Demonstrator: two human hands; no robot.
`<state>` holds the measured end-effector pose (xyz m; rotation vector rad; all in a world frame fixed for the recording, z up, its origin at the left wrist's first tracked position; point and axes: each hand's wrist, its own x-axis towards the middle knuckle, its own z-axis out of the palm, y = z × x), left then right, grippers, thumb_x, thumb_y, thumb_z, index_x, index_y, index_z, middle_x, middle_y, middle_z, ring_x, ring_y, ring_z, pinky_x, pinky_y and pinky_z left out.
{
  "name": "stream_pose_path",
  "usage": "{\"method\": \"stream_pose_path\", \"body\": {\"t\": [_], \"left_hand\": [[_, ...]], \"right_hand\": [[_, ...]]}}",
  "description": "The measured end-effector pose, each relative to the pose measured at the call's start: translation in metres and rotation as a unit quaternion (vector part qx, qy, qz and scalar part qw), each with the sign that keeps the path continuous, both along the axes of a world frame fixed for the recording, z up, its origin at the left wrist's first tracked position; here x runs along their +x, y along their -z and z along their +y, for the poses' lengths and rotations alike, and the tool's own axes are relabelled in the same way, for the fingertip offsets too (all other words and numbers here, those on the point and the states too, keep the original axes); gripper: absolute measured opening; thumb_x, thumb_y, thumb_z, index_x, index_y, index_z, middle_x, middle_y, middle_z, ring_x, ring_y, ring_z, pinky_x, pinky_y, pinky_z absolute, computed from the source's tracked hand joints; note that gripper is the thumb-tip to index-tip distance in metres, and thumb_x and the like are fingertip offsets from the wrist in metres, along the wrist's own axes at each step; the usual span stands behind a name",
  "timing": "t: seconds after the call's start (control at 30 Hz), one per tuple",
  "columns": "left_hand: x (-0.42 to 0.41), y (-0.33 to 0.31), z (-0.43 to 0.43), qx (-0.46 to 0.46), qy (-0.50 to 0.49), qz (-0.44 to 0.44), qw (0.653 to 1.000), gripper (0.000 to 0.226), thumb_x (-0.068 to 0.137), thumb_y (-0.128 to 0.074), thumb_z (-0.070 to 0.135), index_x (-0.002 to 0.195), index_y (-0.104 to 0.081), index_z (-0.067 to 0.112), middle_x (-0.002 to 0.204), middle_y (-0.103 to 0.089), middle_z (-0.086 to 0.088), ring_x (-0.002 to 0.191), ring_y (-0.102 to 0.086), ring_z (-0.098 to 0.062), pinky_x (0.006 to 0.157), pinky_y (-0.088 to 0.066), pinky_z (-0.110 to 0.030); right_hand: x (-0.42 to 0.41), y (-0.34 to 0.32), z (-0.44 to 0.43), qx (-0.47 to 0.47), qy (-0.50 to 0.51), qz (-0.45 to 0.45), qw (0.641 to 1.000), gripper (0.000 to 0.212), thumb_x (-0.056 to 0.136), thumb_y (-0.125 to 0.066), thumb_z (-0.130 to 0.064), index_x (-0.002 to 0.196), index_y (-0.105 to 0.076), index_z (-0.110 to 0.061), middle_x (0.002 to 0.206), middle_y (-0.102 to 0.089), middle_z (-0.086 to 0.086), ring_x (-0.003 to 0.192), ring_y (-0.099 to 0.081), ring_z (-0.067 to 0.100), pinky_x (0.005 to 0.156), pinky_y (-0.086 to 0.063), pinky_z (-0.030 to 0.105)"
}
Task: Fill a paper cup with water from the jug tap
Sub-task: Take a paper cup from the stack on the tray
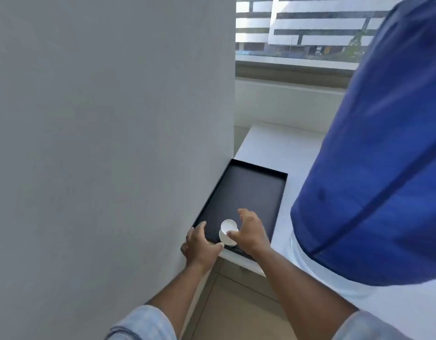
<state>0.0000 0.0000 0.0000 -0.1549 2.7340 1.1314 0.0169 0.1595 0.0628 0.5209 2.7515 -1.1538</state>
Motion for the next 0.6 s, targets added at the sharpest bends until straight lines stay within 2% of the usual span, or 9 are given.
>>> {"method": "stream_pose_path", "body": {"t": [0.1, 0.17, 0.3, 0.4, 0.47, 0.6], "left_hand": [[-0.012, 0.020, 0.012, -0.041, 0.045, -0.017, 0.998, 0.101, 0.074, -0.084, 0.046, 0.161, -0.035, 0.029, 0.172, -0.032, -0.001, 0.164, -0.011, -0.020, 0.128, -0.011, -0.053], [-0.016, 0.033, 0.023, -0.035, 0.047, -0.031, 0.998, 0.103, 0.072, -0.083, 0.048, 0.161, -0.034, 0.031, 0.173, -0.030, 0.003, 0.165, -0.005, -0.017, 0.128, -0.005, -0.056], [-0.019, 0.056, 0.039, -0.037, 0.052, -0.016, 0.998, 0.089, 0.078, -0.074, 0.052, 0.157, -0.037, 0.035, 0.164, -0.045, 0.017, 0.165, -0.001, -0.014, 0.125, -0.007, -0.063], [-0.022, 0.067, 0.045, -0.034, 0.039, -0.002, 0.999, 0.079, 0.085, -0.070, 0.049, 0.156, -0.037, 0.038, 0.159, -0.050, 0.021, 0.165, -0.004, -0.015, 0.124, -0.011, -0.063], [-0.027, 0.073, 0.048, -0.034, 0.024, 0.010, 0.999, 0.072, 0.087, -0.070, 0.045, 0.153, -0.040, 0.041, 0.155, -0.054, 0.020, 0.164, -0.009, -0.017, 0.123, -0.013, -0.063], [-0.033, 0.077, 0.048, 0.004, -0.001, 0.004, 1.000, 0.051, 0.073, -0.059, 0.055, 0.124, -0.058, 0.048, 0.122, -0.066, 0.026, 0.162, -0.015, -0.015, 0.120, -0.011, -0.063]], "right_hand": [[-0.020, 0.009, 0.000, 0.160, -0.091, -0.011, 0.983, 0.076, 0.086, -0.080, -0.038, 0.152, -0.049, -0.018, 0.145, -0.059, 0.007, 0.136, -0.055, 0.030, 0.110, -0.045, 0.043], [-0.029, 0.015, -0.001, 0.192, -0.128, -0.032, 0.972, 0.075, 0.087, -0.079, -0.041, 0.153, -0.048, -0.020, 0.143, -0.060, 0.006, 0.134, -0.056, 0.030, 0.110, -0.045, 0.042], [-0.036, 0.027, -0.006, 0.168, -0.167, -0.050, 0.970, 0.063, 0.090, -0.077, -0.031, 0.147, -0.054, -0.021, 0.139, -0.060, 0.005, 0.127, -0.061, 0.028, 0.103, -0.054, 0.041], [-0.041, 0.033, -0.007, 0.168, -0.167, -0.034, 0.971, 0.042, 0.092, -0.073, -0.028, 0.131, -0.062, -0.020, 0.127, -0.063, 0.002, 0.113, -0.064, 0.025, 0.089, -0.058, 0.039], [-0.045, 0.035, -0.006, 0.167, -0.164, -0.023, 0.972, 0.035, 0.091, -0.072, -0.031, 0.122, -0.064, -0.019, 0.120, -0.062, 0.001, 0.108, -0.064, 0.024, 0.086, -0.059, 0.040], [-0.050, 0.034, -0.003, 0.155, -0.142, -0.010, 0.978, 0.036, 0.088, -0.072, -0.041, 0.115, -0.066, -0.019, 0.111, -0.062, -0.001, 0.102, -0.063, 0.021, 0.085, -0.060, 0.041]]}}
